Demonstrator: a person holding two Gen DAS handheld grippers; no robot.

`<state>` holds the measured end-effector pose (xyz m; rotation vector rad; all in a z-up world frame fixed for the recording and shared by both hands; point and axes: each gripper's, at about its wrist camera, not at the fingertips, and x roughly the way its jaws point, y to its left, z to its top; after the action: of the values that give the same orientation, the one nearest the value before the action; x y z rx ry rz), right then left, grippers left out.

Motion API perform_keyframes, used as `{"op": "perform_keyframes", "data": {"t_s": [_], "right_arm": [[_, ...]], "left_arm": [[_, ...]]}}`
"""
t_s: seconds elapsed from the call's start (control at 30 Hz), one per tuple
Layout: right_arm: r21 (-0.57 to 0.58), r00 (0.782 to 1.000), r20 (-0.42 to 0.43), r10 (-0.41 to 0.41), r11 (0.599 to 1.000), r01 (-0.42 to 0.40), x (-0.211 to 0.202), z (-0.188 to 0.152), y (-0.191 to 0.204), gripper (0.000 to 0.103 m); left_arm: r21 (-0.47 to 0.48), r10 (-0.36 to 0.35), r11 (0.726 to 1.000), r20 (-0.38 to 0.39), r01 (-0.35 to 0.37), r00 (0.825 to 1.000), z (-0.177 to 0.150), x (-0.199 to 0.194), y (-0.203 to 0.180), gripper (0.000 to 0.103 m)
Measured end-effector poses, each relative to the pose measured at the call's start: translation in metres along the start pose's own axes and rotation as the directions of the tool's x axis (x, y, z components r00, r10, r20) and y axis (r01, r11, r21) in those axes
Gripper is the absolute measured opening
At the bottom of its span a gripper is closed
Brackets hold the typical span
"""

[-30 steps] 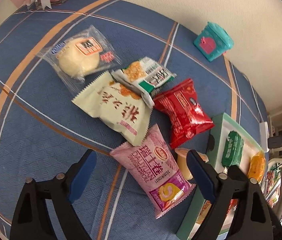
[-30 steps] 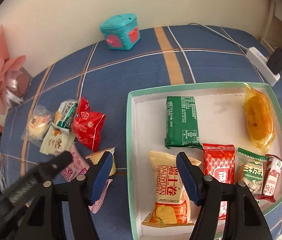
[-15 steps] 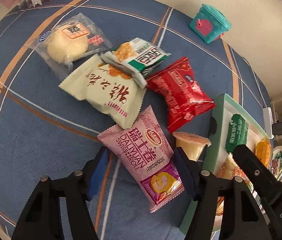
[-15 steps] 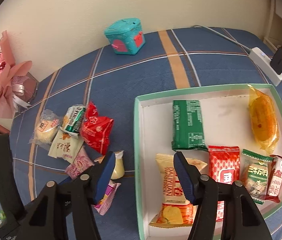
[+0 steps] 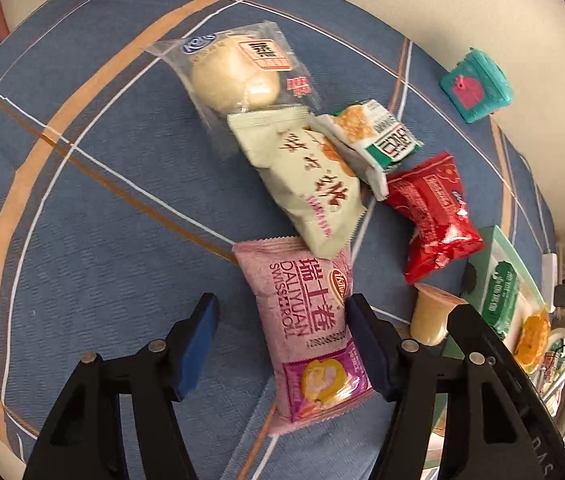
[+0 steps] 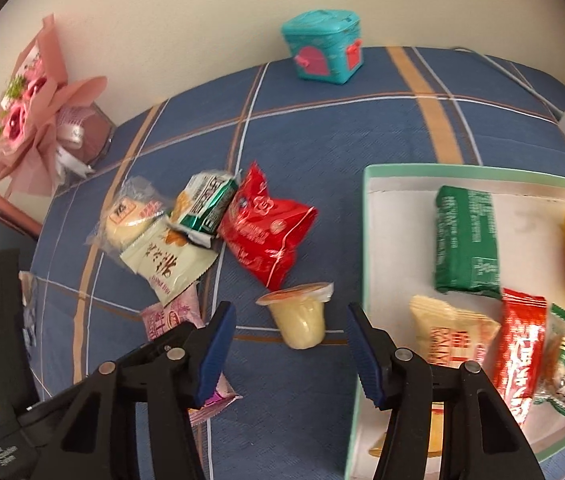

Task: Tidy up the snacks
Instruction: 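Grasp the pink Swiss roll pack with the left tool while the right tool grasps the pudding cup, then carry the Swiss roll pack and pudding cup into the tray and open both tools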

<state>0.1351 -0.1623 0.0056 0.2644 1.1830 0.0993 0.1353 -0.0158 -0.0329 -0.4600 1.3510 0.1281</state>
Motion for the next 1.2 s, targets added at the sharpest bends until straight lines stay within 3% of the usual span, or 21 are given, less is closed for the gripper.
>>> {"op": "perform_keyframes", "data": {"t_s": [0.17,0.53,1.0,1.2], "right_arm": [[-0.001,1.000,-0.015,-0.008,1.000,0.008,0.012,0.001,0.001,0.057],[-0.002,0.999,-0.037,-0.005,1.000,0.005,0.035,0.007,0.001,0.053],[-0.019,0.999,-0.035,-0.016,1.000,0.015,0.052,0.011,0.002,0.045],[-0.026,0.999,-0.035,-0.028,0.999,0.027,0.050,0.008,0.004,0.045]], "left_arm": [[-0.009,0.002,1.000,-0.006,-0.002,1.000,0.005,0.002,0.003,0.066],[-0.020,-0.002,1.000,0.006,0.002,1.000,0.021,0.012,0.004,0.056],[-0.011,0.008,1.000,0.017,-0.008,1.000,0.021,0.011,0.002,0.055],[-0.009,-0.007,1.000,0.025,0.007,1.000,0.021,0.009,0.000,0.044]]}}
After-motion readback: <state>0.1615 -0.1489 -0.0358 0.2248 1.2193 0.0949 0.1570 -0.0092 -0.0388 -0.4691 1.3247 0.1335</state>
